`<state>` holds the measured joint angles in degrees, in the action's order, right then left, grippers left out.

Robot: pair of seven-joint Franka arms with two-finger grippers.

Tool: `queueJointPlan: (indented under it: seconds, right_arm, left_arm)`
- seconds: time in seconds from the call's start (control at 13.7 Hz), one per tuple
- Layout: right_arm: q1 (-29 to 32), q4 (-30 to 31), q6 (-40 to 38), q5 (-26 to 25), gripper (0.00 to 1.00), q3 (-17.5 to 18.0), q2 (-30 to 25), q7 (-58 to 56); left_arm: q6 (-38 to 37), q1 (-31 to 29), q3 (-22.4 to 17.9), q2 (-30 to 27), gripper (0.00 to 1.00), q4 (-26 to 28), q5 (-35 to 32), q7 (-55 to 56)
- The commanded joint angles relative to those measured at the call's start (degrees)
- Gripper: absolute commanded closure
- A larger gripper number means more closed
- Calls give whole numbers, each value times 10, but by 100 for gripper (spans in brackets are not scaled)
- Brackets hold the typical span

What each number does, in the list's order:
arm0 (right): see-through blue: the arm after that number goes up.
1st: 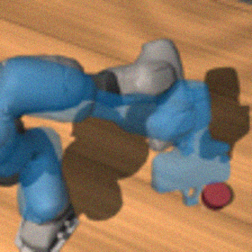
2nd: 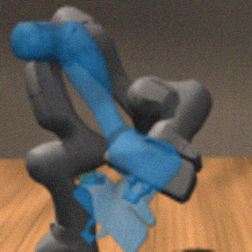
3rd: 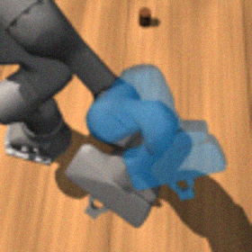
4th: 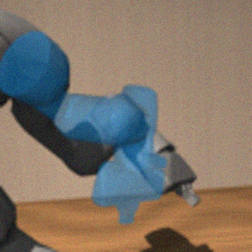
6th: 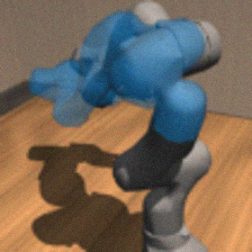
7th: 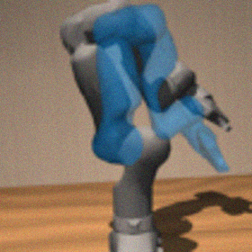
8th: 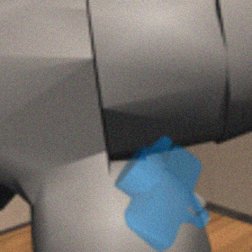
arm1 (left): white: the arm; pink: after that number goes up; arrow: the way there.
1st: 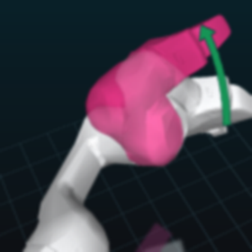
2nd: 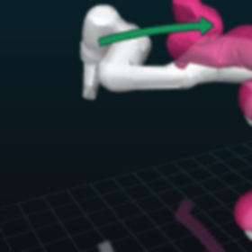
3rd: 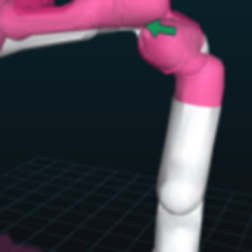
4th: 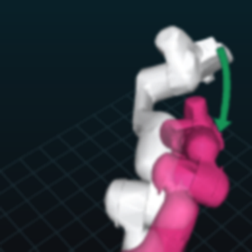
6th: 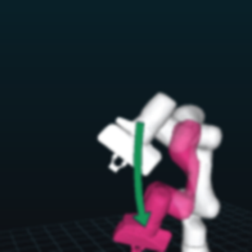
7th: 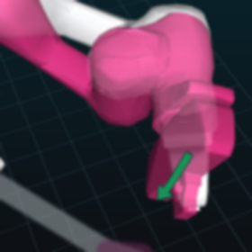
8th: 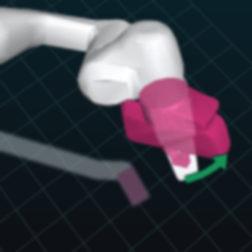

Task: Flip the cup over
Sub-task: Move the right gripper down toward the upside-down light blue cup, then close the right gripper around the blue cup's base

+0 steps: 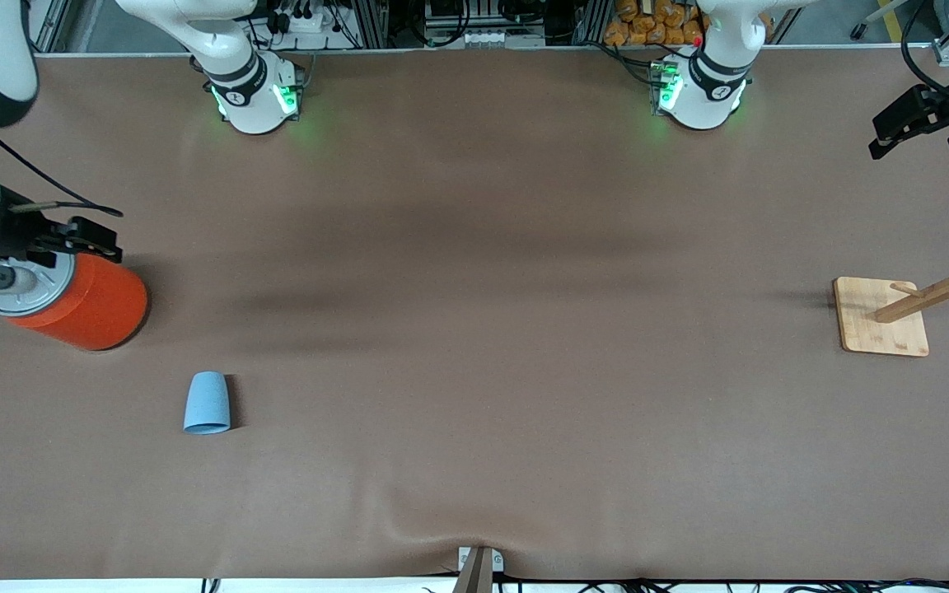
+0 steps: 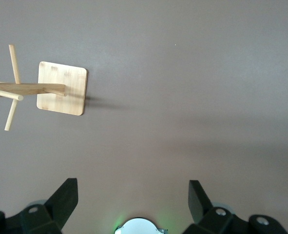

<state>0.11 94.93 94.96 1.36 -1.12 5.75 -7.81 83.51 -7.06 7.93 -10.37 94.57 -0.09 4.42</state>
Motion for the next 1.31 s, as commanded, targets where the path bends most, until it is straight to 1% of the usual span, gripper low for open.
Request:
queueJointPlan:
  seconds: [0.0, 0.22, 0.36, 0.58, 0.88, 1.02, 1.24]
  right_arm:
    - [1, -1, 33, 1, 0, -1, 49, -38]
    - [2, -5, 90, 1, 0, -1, 101, -39]
    - [1, -26, 143, 2, 0, -1, 161, -39]
    - [-1, -61, 156, 4, 0, -1, 233, -34]
    - [-8, -62, 275, 36, 0, -1, 304, -33]
    - [-8, -61, 323, 58, 0, -1, 329, -24]
    - [-8, -61, 364, 54, 0, -1, 352, -29]
  left_arm:
    - [-10, -8, 3, 5, 0, -11, 4, -12]
    - [-10, -8, 3, 5, 0, -10, 4, -14]
    - [-10, -8, 3, 4, 0, -10, 4, -21]
    - [-10, -8, 3, 4, 0, -11, 5, -21]
    - [-10, -8, 3, 5, 0, -10, 5, -20]
    - [-10, -8, 3, 5, 0, -9, 5, -21]
    - [-10, -8, 3, 5, 0, -8, 5, -21]
